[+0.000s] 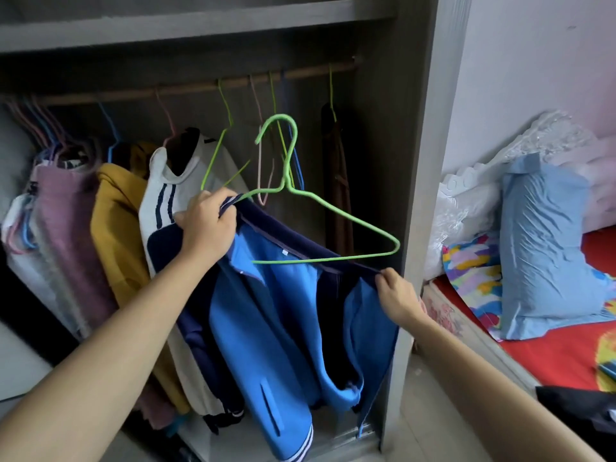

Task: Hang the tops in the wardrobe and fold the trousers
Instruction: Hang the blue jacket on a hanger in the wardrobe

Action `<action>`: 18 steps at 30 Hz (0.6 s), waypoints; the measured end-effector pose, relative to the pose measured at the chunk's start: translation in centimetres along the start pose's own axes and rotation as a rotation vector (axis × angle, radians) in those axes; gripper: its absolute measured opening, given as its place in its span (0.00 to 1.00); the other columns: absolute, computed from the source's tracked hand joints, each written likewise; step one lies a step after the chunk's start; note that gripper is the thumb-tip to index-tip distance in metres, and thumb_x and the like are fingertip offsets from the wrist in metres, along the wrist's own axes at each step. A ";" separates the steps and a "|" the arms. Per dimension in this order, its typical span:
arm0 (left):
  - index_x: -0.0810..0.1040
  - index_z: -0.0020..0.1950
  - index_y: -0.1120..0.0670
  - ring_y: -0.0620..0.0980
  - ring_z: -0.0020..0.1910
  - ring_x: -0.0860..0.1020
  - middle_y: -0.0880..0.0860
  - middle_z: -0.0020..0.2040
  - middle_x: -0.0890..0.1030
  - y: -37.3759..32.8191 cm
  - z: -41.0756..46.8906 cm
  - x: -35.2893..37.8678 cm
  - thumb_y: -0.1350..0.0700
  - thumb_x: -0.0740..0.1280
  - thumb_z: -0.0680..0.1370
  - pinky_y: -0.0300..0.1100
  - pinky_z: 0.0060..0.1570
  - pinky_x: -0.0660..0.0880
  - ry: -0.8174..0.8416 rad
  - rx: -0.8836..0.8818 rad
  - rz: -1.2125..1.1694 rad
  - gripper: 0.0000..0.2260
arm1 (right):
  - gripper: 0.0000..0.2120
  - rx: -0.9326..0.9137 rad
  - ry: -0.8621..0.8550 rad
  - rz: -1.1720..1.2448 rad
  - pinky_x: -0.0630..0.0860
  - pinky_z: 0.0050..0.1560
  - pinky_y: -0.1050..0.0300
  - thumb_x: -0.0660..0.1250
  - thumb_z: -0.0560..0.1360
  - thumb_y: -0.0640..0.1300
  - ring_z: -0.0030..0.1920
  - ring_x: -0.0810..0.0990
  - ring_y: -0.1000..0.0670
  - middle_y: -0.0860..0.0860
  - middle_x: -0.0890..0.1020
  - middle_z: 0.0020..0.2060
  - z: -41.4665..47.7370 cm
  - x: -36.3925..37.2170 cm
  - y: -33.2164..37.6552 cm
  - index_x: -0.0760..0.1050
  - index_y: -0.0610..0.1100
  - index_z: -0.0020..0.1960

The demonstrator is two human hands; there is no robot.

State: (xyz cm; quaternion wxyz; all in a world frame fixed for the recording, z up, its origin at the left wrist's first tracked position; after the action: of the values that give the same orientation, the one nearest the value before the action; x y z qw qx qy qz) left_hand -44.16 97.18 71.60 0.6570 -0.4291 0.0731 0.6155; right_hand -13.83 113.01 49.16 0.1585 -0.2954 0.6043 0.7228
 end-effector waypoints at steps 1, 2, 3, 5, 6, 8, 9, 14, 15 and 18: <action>0.80 0.54 0.56 0.61 0.54 0.74 0.59 0.48 0.76 1.3 -0.1 0.0 0.64 0.60 0.78 0.57 0.63 0.64 0.007 -0.010 0.020 0.12 | 0.10 -0.001 -0.025 0.023 0.68 0.45 0.51 0.55 0.83 0.49 0.46 0.77 0.41 0.46 0.79 0.43 0.5 -1.2 0.3 0.70 0.49 0.45; 0.80 0.55 0.56 0.61 0.55 0.74 0.59 0.48 0.77 2.5 -0.2 0.1 0.63 0.60 0.78 0.56 0.62 0.64 0.011 -0.024 0.040 0.12 | 0.10 -0.011 -0.050 0.055 0.70 0.47 0.50 0.56 0.83 0.48 0.47 0.78 0.41 0.45 0.80 0.43 1.0 -2.3 0.7 0.71 0.49 0.44; 0.80 0.56 0.55 0.61 0.55 0.74 0.59 0.48 0.77 3.6 -0.4 0.1 0.62 0.59 0.78 0.56 0.61 0.63 0.015 -0.037 0.059 0.12 | 0.10 -0.024 -0.076 0.092 0.70 0.48 0.49 0.57 0.82 0.46 0.48 0.78 0.42 0.45 0.81 0.44 1.5 -3.4 1.2 0.72 0.48 0.44; 0.81 0.54 0.54 0.61 0.54 0.74 0.58 0.47 0.78 5.2 -0.7 0.6 0.57 0.57 0.76 0.53 0.58 0.62 0.049 -0.043 0.094 0.14 | 0.10 -0.048 -0.131 0.166 0.68 0.48 0.52 0.58 0.82 0.44 0.48 0.77 0.44 0.45 0.81 0.44 2.3 -5.2 2.2 0.75 0.46 0.45; 0.81 0.52 0.54 0.61 0.53 0.74 0.57 0.45 0.78 5.5 -1.0 0.9 0.54 0.56 0.74 0.53 0.56 0.62 0.067 -0.031 0.115 0.16 | 0.10 -0.059 -0.157 0.195 0.67 0.46 0.54 0.58 0.82 0.44 0.47 0.77 0.44 0.46 0.81 0.43 2.6 -6.0 2.8 0.75 0.45 0.44; 0.82 0.49 0.52 0.61 0.51 0.76 0.55 0.41 0.78 5.8 -1.6 1.8 0.48 0.55 0.71 0.53 0.54 0.63 0.097 0.028 0.181 0.18 | 0.11 -0.085 -0.193 0.222 0.66 0.43 0.55 0.58 0.81 0.44 0.44 0.76 0.48 0.49 0.80 0.40 3.2 -7.5 4.2 0.76 0.46 0.43; 0.82 0.48 0.50 0.61 0.50 0.76 0.53 0.40 0.77 5.9 -2.0 2.4 0.44 0.55 0.71 0.52 0.52 0.63 0.115 0.056 0.219 0.19 | 0.11 -0.101 -0.207 0.222 0.67 0.41 0.55 0.58 0.81 0.44 0.42 0.76 0.50 0.51 0.80 0.38 3.3 -8.0 4.9 0.75 0.47 0.42; 0.79 0.49 0.44 0.58 0.52 0.74 0.50 0.41 0.74 6.7 -3.4 5.4 0.28 0.53 0.74 0.53 0.53 0.61 0.172 0.075 0.344 0.25 | 0.13 -0.161 -0.247 0.235 0.67 0.34 0.60 0.58 0.81 0.45 0.35 0.72 0.57 0.56 0.76 0.34 3.8 -9.7 7.8 0.72 0.51 0.38; 0.79 0.48 0.44 0.58 0.51 0.74 0.50 0.40 0.73 6.7 -3.7 5.9 0.28 0.51 0.75 0.53 0.52 0.62 0.175 0.060 0.349 0.26 | 0.13 -0.163 -0.247 0.248 0.66 0.33 0.61 0.58 0.81 0.45 0.35 0.72 0.57 0.56 0.76 0.33 3.8 -9.8 8.3 0.72 0.52 0.38; 0.77 0.44 0.48 0.60 0.48 0.75 0.52 0.38 0.74 6.2 -4.6 6.9 0.31 0.49 0.79 0.52 0.49 0.62 0.166 0.001 0.322 0.26 | 0.12 -0.156 -0.246 0.310 0.66 0.29 0.70 0.60 0.79 0.45 0.35 0.74 0.57 0.55 0.78 0.34 3.4 -9.9 9.7 0.76 0.50 0.39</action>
State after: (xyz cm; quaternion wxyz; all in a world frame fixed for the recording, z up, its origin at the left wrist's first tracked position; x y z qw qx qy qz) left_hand -45.96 98.58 61.48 0.5417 -0.4610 0.1952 0.6752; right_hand -12.66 115.42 63.14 0.0947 -0.1199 0.5607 0.8138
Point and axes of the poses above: each hand's wrist, its own z-axis towards the middle knuckle, its own x-axis out of the palm, y = z × x, the point moved 9 cm from there along z, towards the middle knuckle
